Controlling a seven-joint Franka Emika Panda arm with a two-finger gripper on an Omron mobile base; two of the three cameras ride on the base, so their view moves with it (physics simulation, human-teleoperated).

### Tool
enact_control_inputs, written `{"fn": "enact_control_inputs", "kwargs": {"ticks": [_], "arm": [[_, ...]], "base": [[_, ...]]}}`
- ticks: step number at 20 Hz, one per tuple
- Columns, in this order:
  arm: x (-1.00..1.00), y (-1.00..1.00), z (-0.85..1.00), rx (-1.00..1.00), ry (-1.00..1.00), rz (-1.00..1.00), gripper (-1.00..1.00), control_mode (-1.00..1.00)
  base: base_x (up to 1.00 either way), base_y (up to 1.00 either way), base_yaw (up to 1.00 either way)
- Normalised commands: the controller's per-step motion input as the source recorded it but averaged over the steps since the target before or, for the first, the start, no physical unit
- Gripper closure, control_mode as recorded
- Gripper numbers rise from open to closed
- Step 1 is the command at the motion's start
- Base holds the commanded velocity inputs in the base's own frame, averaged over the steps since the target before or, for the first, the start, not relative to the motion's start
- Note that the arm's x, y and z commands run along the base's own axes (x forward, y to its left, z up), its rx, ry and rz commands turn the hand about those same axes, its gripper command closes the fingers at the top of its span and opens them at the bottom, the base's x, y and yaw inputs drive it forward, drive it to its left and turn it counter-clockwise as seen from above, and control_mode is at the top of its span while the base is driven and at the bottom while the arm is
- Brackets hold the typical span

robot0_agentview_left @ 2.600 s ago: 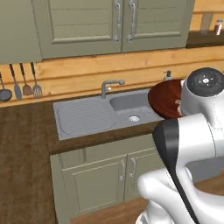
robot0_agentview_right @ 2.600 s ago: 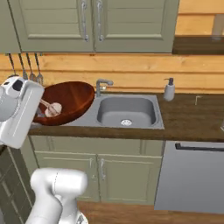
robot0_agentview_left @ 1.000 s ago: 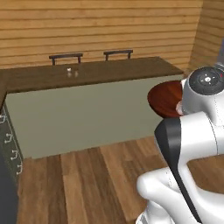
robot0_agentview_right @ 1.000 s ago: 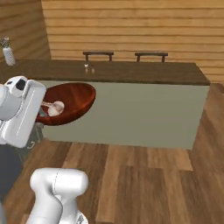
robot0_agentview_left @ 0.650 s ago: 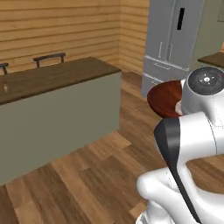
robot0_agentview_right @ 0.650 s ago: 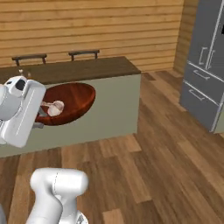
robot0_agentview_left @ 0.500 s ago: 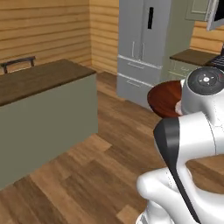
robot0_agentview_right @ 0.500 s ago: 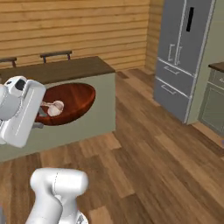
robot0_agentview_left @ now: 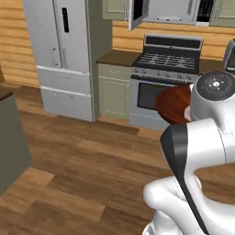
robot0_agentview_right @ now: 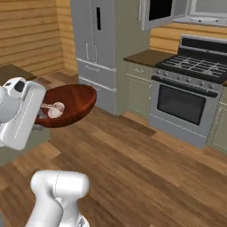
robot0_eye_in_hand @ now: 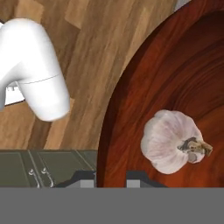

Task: Pick the garlic from the sink and place it in the bowl. Then pick the bowl and place it in the microwave. Then close the microwave door and press the start button.

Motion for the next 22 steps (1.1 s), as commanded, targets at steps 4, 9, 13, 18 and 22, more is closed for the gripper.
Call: {"fn": "enact_control_inputs", "kwargs": {"ticks": [4, 9, 13, 18, 22], "arm": [[0.00, 0.00, 0.00, 0.00, 0.00, 0.00, 1.00, 1.00], [0.00, 0.00, 0.00, 0.00, 0.00, 0.00, 1.00, 1.00], [0.00, 0.00, 0.00, 0.00, 0.00, 0.00, 1.00, 1.00], [0.00, 0.00, 0.00, 0.00, 0.00, 0.00, 1.00, 1.00], [0.00, 0.00, 0.00, 0.00, 0.00, 0.00, 1.00, 1.00]], "base": [[0.80, -0.40, -0.52], [1.00, -0.43, -0.35], [1.00, -0.39, -0.30], [1.00, -0.16, -0.31], [1.00, 0.00, -0.36]]}}
